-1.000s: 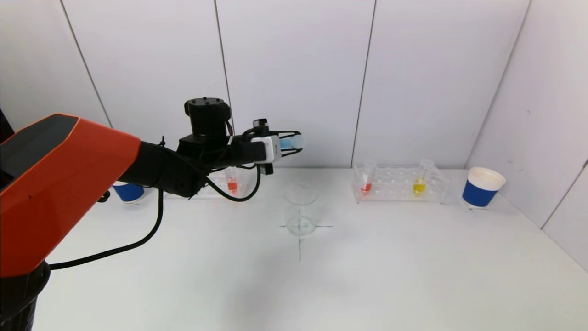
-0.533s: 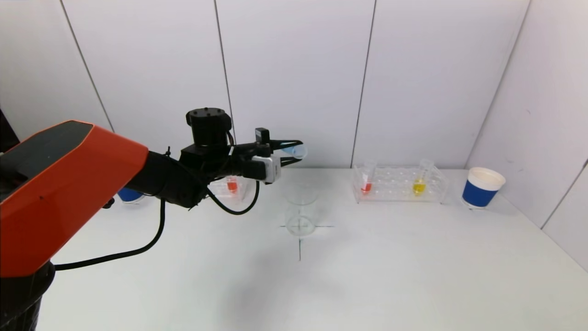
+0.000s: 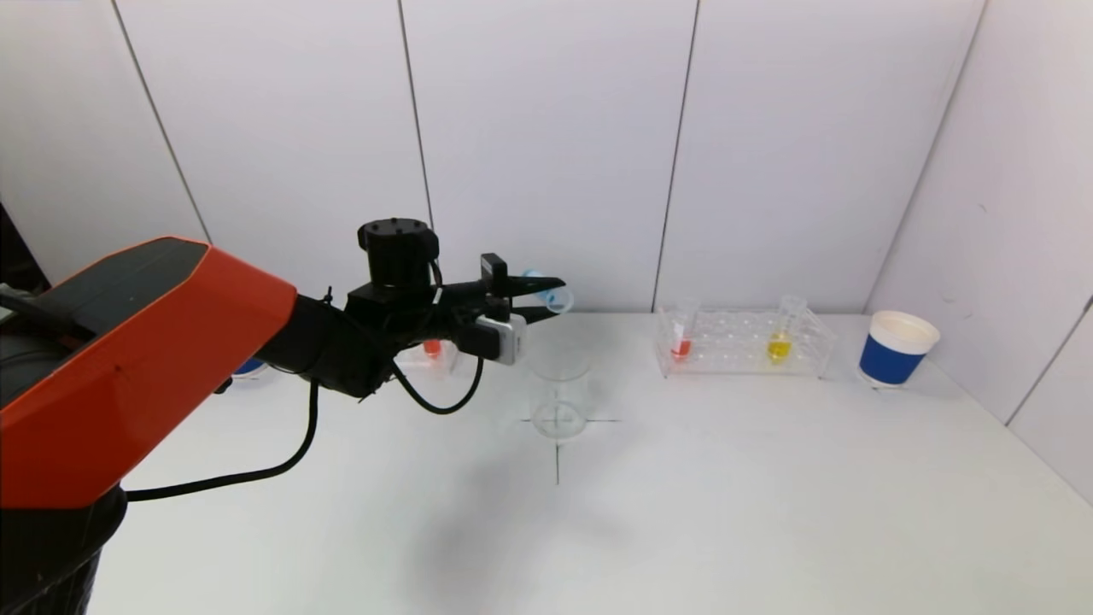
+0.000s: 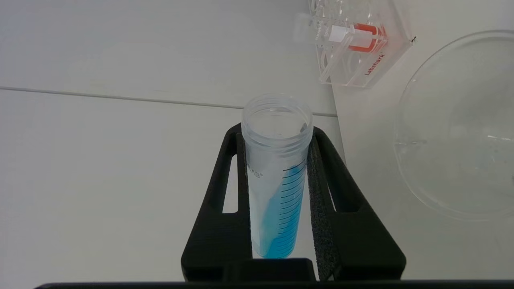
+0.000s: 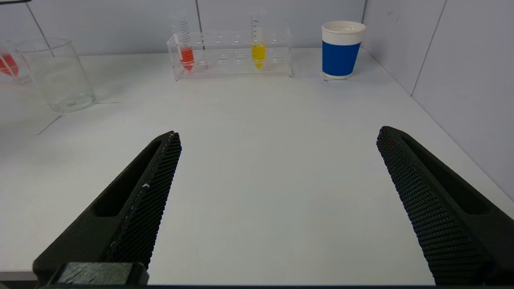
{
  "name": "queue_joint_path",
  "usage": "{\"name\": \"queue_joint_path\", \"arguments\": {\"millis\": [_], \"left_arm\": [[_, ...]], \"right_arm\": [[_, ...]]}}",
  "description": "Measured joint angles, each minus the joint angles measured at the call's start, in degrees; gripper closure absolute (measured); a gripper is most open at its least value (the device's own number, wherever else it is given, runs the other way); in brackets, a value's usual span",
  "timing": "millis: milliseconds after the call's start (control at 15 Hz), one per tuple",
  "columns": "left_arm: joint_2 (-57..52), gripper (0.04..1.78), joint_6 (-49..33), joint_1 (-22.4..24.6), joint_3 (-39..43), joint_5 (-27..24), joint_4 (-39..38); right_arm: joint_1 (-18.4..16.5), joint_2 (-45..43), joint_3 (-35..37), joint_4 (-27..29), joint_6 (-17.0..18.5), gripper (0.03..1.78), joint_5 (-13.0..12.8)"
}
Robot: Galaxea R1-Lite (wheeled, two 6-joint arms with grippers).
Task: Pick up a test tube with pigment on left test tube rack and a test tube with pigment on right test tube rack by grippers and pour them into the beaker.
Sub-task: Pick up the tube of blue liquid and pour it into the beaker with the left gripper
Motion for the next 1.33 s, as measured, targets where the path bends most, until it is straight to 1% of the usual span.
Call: {"name": "queue_joint_path", "arguments": {"millis": [267, 1333], "left_arm": [[0.88, 1.39, 4.50, 0.15, -0.22, 0.01, -0.52], [3.06, 1.39, 12.81, 1.16, -0.66, 0.09, -0.99]], "right_arm": [[0.00, 0.00, 0.00, 0.00, 0.02, 0.04, -0.02], [0.00, 0.00, 0.00, 0.00, 0.00, 0.04, -0.02]]}}
